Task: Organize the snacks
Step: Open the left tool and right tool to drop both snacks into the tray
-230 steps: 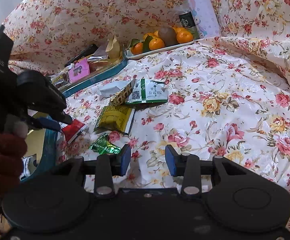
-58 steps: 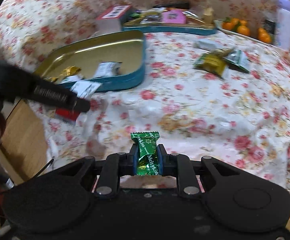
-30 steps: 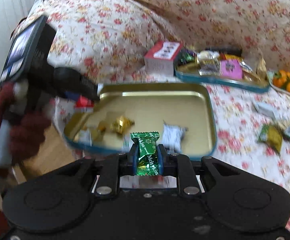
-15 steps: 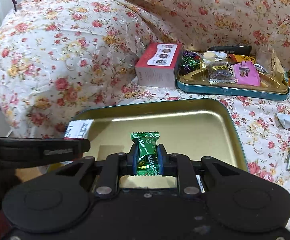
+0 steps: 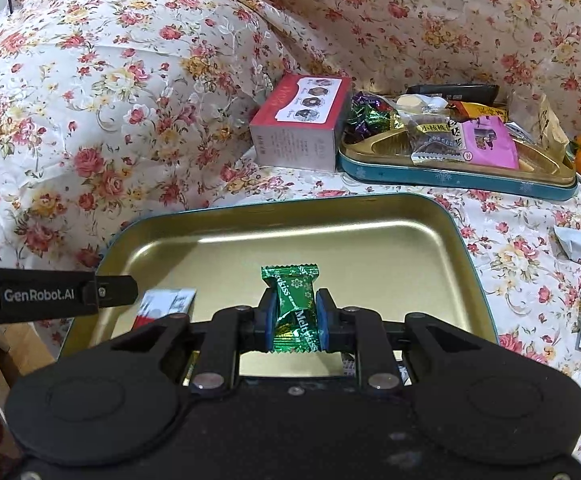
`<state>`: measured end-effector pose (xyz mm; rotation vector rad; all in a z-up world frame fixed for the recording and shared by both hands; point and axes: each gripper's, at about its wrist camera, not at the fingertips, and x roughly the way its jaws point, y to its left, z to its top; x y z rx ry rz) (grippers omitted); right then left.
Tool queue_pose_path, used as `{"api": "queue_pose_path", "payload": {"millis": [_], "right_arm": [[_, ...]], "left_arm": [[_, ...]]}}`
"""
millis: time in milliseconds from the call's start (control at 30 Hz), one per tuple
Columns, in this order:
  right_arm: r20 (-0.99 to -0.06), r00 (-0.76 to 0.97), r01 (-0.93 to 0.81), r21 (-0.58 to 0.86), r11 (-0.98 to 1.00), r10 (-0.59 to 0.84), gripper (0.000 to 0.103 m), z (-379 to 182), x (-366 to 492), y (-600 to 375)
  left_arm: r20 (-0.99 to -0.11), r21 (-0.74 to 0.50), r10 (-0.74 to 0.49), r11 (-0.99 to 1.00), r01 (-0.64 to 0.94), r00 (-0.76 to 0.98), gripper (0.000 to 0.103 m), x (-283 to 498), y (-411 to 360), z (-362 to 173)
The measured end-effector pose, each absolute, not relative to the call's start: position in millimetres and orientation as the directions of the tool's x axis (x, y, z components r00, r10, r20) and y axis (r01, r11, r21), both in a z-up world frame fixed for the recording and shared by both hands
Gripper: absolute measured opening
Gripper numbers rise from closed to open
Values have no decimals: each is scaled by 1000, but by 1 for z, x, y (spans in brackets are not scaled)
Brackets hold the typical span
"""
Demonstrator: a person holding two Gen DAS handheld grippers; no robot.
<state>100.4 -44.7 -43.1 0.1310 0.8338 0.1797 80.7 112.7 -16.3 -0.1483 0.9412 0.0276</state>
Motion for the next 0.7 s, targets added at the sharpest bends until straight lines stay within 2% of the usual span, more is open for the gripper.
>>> {"api": "queue_pose_path", "payload": {"millis": [233, 700], "right_arm": [[-720, 655, -120, 199, 973, 228, 33, -44, 98, -41], [-713, 664, -149, 169, 974, 225, 35, -36, 76, -35]], "left_arm": [[-816, -78, -15, 993, -84, 578, 47, 82, 106, -19], [-822, -49, 14, 994, -94, 569, 47, 83, 102, -20]]}}
